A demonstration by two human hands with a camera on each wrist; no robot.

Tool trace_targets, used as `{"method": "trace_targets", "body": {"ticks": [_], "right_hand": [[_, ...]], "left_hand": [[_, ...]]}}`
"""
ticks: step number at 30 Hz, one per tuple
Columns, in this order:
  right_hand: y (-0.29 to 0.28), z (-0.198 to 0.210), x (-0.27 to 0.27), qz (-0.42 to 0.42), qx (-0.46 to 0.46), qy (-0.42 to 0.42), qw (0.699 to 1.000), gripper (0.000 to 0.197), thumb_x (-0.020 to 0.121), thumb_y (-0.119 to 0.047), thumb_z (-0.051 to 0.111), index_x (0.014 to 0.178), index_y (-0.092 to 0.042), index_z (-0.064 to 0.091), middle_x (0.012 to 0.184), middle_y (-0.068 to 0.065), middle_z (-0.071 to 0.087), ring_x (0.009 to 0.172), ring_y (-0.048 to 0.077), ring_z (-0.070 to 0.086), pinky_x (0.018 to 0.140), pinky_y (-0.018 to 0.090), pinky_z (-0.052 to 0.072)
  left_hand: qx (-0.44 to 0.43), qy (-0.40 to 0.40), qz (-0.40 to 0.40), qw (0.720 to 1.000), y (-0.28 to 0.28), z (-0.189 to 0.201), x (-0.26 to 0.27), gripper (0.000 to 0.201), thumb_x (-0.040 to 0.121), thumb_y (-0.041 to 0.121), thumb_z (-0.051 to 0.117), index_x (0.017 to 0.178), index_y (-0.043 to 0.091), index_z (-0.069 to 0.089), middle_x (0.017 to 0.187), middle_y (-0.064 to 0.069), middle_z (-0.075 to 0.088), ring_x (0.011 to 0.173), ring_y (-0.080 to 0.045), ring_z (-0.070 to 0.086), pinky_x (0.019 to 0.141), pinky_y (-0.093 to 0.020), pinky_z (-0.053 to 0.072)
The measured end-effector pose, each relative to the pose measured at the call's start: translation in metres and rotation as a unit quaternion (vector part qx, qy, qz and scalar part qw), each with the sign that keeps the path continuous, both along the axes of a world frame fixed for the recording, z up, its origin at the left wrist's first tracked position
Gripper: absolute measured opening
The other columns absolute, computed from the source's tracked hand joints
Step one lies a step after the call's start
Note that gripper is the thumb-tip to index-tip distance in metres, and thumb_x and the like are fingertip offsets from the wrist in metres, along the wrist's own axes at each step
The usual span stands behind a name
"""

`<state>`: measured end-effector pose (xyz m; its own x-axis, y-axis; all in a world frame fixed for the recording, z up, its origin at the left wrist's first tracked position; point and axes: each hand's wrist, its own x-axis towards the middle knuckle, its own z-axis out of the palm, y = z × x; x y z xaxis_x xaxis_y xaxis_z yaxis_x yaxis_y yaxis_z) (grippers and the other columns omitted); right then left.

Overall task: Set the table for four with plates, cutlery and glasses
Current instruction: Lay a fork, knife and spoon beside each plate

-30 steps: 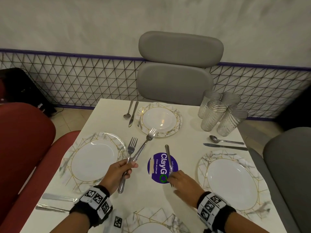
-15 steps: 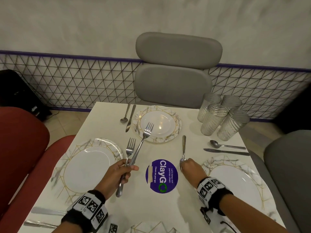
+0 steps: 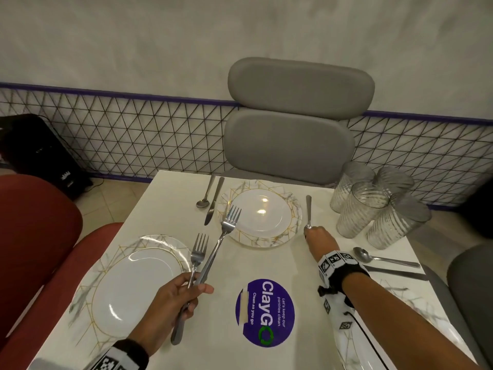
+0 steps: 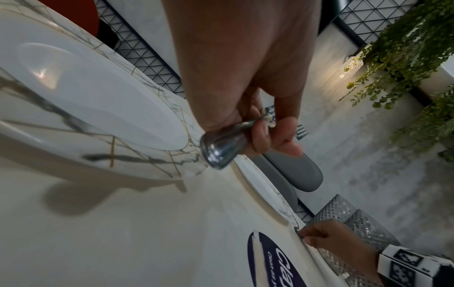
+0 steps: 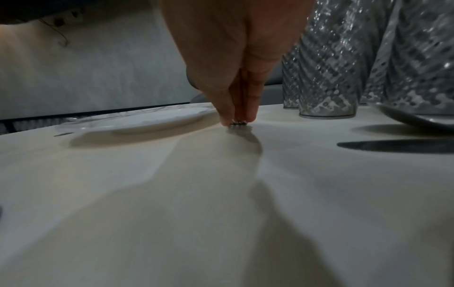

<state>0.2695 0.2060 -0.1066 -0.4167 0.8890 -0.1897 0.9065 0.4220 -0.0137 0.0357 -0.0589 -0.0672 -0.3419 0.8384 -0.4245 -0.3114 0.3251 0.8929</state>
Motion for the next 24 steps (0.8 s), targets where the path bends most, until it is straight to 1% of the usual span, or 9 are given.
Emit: {"method": "trace_targets", "body": {"ticks": [1, 3, 4, 7, 10, 11, 15, 19, 24], "right_hand": [[0.005, 0.000, 0.000, -0.003, 0.002, -0.001, 1.000, 0.030, 0.092, 0.005, 0.036, 0.114, -0.003, 0.054, 0.111, 0.016, 0.061, 0.102, 0.027, 0.059, 0.079, 0.031, 0.050], [0.013, 0.001, 0.000, -0.010, 0.004, 0.000, 1.000, 0.031, 0.092, 0.006, 0.034, 0.114, -0.002, 0.054, 0.111, 0.016, 0.060, 0.102, 0.027, 0.059, 0.079, 0.032, 0.049], [0.017, -0.001, 0.001, -0.009, 0.004, 0.003, 1.000, 0.031, 0.091, 0.007, 0.034, 0.114, -0.002, 0.053, 0.111, 0.017, 0.060, 0.102, 0.028, 0.059, 0.080, 0.034, 0.049], [0.026, -0.004, 0.004, 0.001, 0.005, 0.006, 1.000, 0.032, 0.090, 0.009, 0.033, 0.114, -0.001, 0.052, 0.110, 0.018, 0.060, 0.101, 0.029, 0.059, 0.079, 0.035, 0.049], [0.032, -0.009, 0.004, 0.004, 0.006, 0.005, 1.000, 0.034, 0.090, 0.009, 0.031, 0.117, -0.001, 0.050, 0.110, 0.018, 0.059, 0.102, 0.029, 0.058, 0.078, 0.035, 0.048], [0.034, -0.010, 0.003, 0.005, 0.006, 0.006, 1.000, 0.034, 0.090, 0.009, 0.031, 0.116, -0.001, 0.050, 0.110, 0.018, 0.059, 0.101, 0.030, 0.058, 0.078, 0.035, 0.048], [0.040, -0.015, 0.000, 0.009, 0.008, 0.002, 1.000, 0.035, 0.090, 0.009, 0.031, 0.118, 0.000, 0.051, 0.110, 0.019, 0.059, 0.100, 0.031, 0.058, 0.080, 0.036, 0.049], [0.044, -0.016, -0.002, 0.009, 0.018, -0.002, 1.000, 0.036, 0.091, 0.008, 0.032, 0.121, -0.001, 0.050, 0.110, 0.019, 0.059, 0.101, 0.030, 0.058, 0.079, 0.034, 0.049], [0.047, -0.018, -0.003, 0.012, 0.023, -0.004, 1.000, 0.037, 0.091, 0.008, 0.033, 0.123, -0.002, 0.049, 0.112, 0.019, 0.058, 0.102, 0.030, 0.058, 0.080, 0.034, 0.049]], "left_hand": [[0.003, -0.005, 0.009, 1.000, -0.001, 0.000, -0.002, 0.026, 0.083, 0.012, 0.066, 0.105, -0.001, 0.058, 0.089, -0.014, 0.073, 0.047, -0.011, 0.037, 0.039, -0.017, 0.034], [0.006, -0.008, 0.020, 1.000, -0.003, -0.002, -0.005, 0.046, 0.066, 0.024, 0.078, 0.101, -0.001, 0.059, 0.085, -0.014, 0.073, 0.045, -0.011, 0.036, 0.038, -0.017, 0.033], [0.002, -0.007, 0.024, 1.000, -0.003, -0.002, -0.006, 0.049, 0.061, 0.026, 0.079, 0.098, 0.000, 0.060, 0.085, -0.015, 0.073, 0.043, -0.010, 0.037, 0.038, -0.017, 0.032], [-0.001, -0.003, 0.030, 1.000, -0.004, -0.003, -0.010, 0.021, 0.081, 0.007, 0.067, 0.099, -0.001, 0.060, 0.085, -0.017, 0.072, 0.043, -0.010, 0.035, 0.038, -0.017, 0.030], [0.000, 0.004, 0.027, 1.000, -0.004, -0.009, -0.012, 0.023, 0.083, 0.003, 0.060, 0.103, -0.007, 0.058, 0.062, -0.005, 0.066, 0.040, -0.008, 0.034, 0.036, -0.016, 0.029], [-0.001, 0.003, 0.030, 1.000, -0.004, -0.010, -0.013, 0.023, 0.083, 0.003, 0.059, 0.103, -0.007, 0.058, 0.060, -0.004, 0.066, 0.040, -0.008, 0.034, 0.036, -0.016, 0.029], [-0.004, -0.008, 0.047, 0.999, -0.001, -0.008, -0.013, 0.020, 0.081, 0.002, 0.062, 0.100, -0.003, 0.058, 0.091, -0.021, 0.071, 0.041, -0.009, 0.036, 0.036, -0.017, 0.030], [-0.002, -0.003, 0.041, 0.999, 0.000, -0.005, -0.013, 0.056, 0.055, 0.018, 0.084, 0.100, -0.001, 0.058, 0.091, -0.018, 0.072, 0.042, -0.010, 0.037, 0.036, -0.017, 0.032], [-0.003, -0.016, 0.054, 0.998, 0.000, -0.009, -0.017, 0.037, 0.072, 0.011, 0.076, 0.101, -0.001, 0.058, 0.098, -0.023, 0.071, 0.041, -0.010, 0.039, 0.036, -0.018, 0.033]]}}
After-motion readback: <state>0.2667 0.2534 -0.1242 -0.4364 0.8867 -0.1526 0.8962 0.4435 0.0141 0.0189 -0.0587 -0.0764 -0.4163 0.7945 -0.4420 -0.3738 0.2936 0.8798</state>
